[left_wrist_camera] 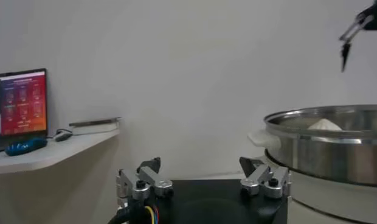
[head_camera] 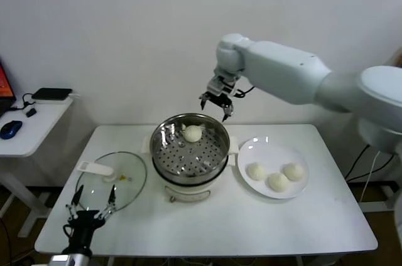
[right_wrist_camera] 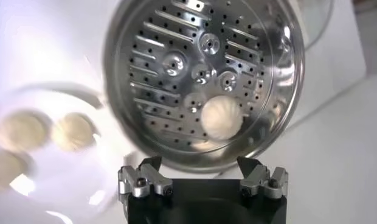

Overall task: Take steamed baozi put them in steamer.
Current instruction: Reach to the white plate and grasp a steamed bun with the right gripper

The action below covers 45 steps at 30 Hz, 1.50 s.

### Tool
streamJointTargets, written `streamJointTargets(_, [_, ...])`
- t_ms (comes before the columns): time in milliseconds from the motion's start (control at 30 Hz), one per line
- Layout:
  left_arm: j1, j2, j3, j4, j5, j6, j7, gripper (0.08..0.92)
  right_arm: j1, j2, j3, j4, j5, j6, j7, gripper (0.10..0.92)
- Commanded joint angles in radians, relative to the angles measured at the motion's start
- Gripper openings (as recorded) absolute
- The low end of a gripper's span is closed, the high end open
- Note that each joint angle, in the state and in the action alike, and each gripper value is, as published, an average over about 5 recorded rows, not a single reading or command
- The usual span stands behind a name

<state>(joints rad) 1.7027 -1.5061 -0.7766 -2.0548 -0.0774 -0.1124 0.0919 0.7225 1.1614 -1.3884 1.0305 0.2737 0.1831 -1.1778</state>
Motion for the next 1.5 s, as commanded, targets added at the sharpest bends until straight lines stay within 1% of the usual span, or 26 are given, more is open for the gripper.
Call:
streamJointTargets(33, [0.006,-0.002,0.007,-0.01,0.002,0.0,0.002,0.823,0.063,-0.306,-0.109,0.153,0.22,-0.29,-0.005,0.823])
streamJointTargets(200, [0.012,-0.009,0.009,-0.021,0.002,0.0,0.003,0.823,-0.029,-0.383,-0.084,0.152,0.202,-0.346,0.017,0.823])
streamJointTargets(400, [0.027,-0.006,0.006,-0.046,-0.005,0.005,-0.001,0.823,-0.197,-0.408,-0.005,0.127,0.163,-0.383,0.054,0.823])
streamJointTargets(633, [0.031,-0.007,-0.002,-0.051,-0.001,0.006,-0.005,0.823,-0.359,-0.357,0.09,0.09,0.103,-0.401,0.083,0.823])
streamJointTargets(800, [0.033,-0.01,-0.003,-0.049,0.0,0.005,-0.006,0.823,-0.424,-0.302,0.135,0.027,0.074,-0.391,0.102,0.823])
streamJointTargets(1100, [0.038,-0.014,-0.003,-0.029,-0.003,-0.004,-0.009,0.823,-0.477,-0.253,0.17,-0.062,0.031,-0.357,0.113,0.823])
streamJointTargets(1267, [0.036,-0.011,-0.005,-0.027,-0.01,-0.003,-0.009,0.823,-0.519,-0.221,0.217,-0.112,0.021,-0.33,0.142,0.823])
streamJointTargets(1500, [0.031,-0.01,-0.005,-0.029,-0.012,0.001,-0.007,0.823,-0.551,-0.191,0.241,-0.139,0.009,-0.321,0.159,0.823])
